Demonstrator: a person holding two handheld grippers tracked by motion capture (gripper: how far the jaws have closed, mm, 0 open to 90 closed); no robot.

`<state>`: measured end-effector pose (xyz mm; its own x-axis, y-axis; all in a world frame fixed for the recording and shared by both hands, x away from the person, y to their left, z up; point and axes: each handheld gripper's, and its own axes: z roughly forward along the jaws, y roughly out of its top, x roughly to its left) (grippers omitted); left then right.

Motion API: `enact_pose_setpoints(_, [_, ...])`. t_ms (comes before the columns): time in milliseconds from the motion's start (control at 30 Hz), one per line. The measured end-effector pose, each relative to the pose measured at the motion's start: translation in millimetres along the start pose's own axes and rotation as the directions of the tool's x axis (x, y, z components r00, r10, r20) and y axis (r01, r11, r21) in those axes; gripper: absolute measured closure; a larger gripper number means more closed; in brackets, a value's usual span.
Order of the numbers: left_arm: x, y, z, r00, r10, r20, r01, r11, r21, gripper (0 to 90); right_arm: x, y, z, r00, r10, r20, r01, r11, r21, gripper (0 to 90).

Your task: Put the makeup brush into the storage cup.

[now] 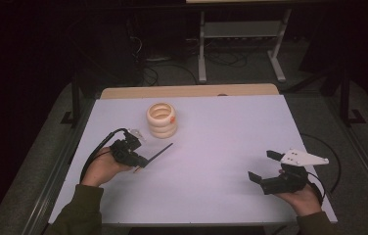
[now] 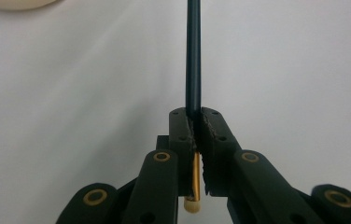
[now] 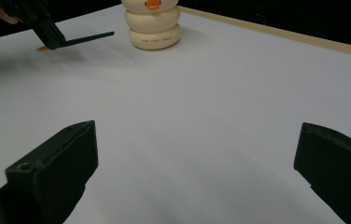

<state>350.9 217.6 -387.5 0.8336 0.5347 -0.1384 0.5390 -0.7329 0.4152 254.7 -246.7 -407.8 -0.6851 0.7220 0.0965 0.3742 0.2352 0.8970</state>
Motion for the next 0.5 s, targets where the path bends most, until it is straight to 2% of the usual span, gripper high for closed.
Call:
enact_pose_setpoints(67, [-2.9, 0.8, 0.8, 0.9999, -0.005, 0.015, 0.005, 0.9997, -0.023, 83.8, -0.6, 0.8, 0.2, 0.9999, -0.007, -0.01, 0.007, 1.0, 0.002, 0.0])
enact_pose_setpoints(200, [-6.5, 2.6, 1.4, 0.9987, 0.02, 0.046, -0.018, 0.9993, -0.033, 83.8, -0.3, 4.5, 0.8, 0.9986, -0.023, -0.046, 0.024, 1.0, 0.017, 0.0])
enact_pose_setpoints(300, [-8.4, 3.7, 1.5, 0.998, 0.037, 0.051, -0.035, 0.9986, -0.04, 83.8, 0.2, 7.5, 1.4, 0.9973, -0.036, -0.064, 0.037, 0.999, 0.016, 0.0])
enact_pose_setpoints(333, [-10.8, 5.1, 1.2, 0.9964, 0.051, 0.068, -0.048, 0.9977, -0.047, 83.8, 0.6, 8.9, 1.6, 0.9965, -0.038, -0.074, 0.04, 0.999, 0.019, 0.0])
enact_pose_setpoints(367, [-11.9, 5.8, 0.9, 0.996, 0.057, 0.068, -0.054, 0.9971, -0.054, 83.8, 0.8, 11.6, 2.1, 0.9942, -0.048, -0.096, 0.051, 0.999, 0.019, 0.0])
enact_pose_setpoints(500, [-16.9, 9.3, -0.9, 0.9931, 0.077, 0.089, -0.071, 0.995, -0.071, 83.8, 1.0, 15.8, 2.6, 0.9893, -0.052, -0.136, 0.055, 0.998, 0.013, 0.0])
